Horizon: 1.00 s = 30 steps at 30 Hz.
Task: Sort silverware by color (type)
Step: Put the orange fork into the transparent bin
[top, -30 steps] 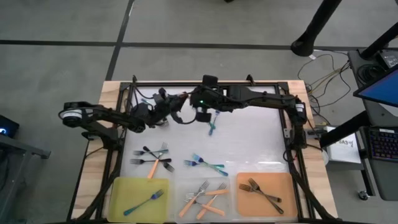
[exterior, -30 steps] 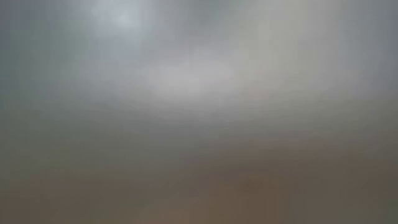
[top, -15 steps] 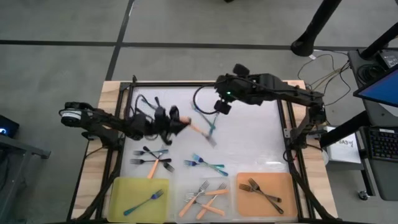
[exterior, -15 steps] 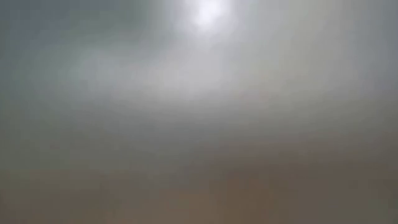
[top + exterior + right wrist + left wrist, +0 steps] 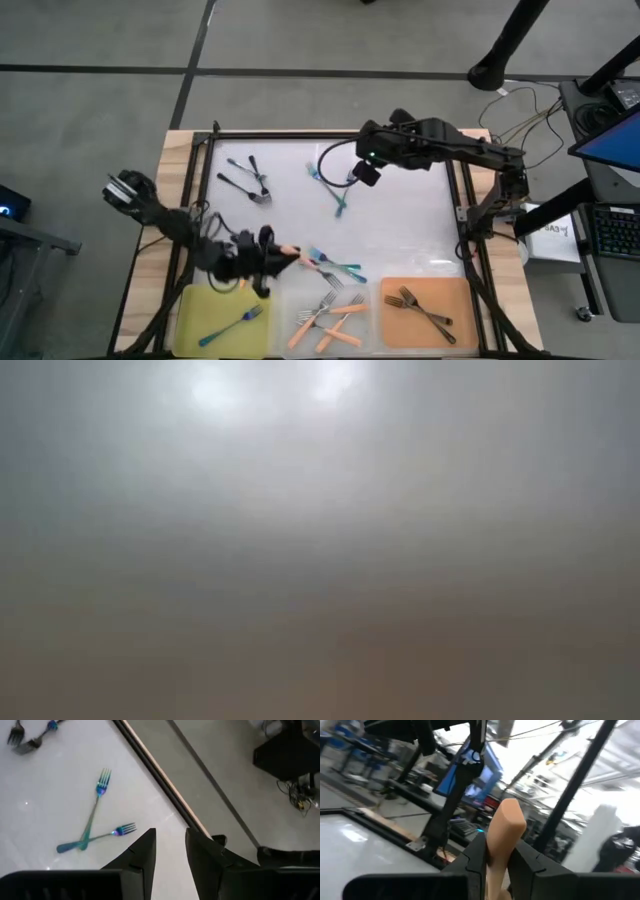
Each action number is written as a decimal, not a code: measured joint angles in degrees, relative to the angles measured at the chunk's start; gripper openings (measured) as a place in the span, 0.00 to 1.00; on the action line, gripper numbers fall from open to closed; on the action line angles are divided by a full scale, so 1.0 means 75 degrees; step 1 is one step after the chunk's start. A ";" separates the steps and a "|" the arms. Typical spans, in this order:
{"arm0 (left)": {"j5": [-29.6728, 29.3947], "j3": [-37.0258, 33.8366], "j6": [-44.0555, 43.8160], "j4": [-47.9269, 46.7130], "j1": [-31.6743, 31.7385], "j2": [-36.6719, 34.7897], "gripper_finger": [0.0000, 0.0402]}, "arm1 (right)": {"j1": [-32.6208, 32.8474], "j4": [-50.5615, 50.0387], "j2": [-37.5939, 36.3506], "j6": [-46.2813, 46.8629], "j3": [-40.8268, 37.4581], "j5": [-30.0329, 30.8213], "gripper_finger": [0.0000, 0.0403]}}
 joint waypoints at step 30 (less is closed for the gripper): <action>-0.3544 0.3498 -0.0877 -0.0354 -0.1520 0.4302 0.12 | 0.0085 0.0011 0.0163 0.1190 -0.2154 -0.0429 0.19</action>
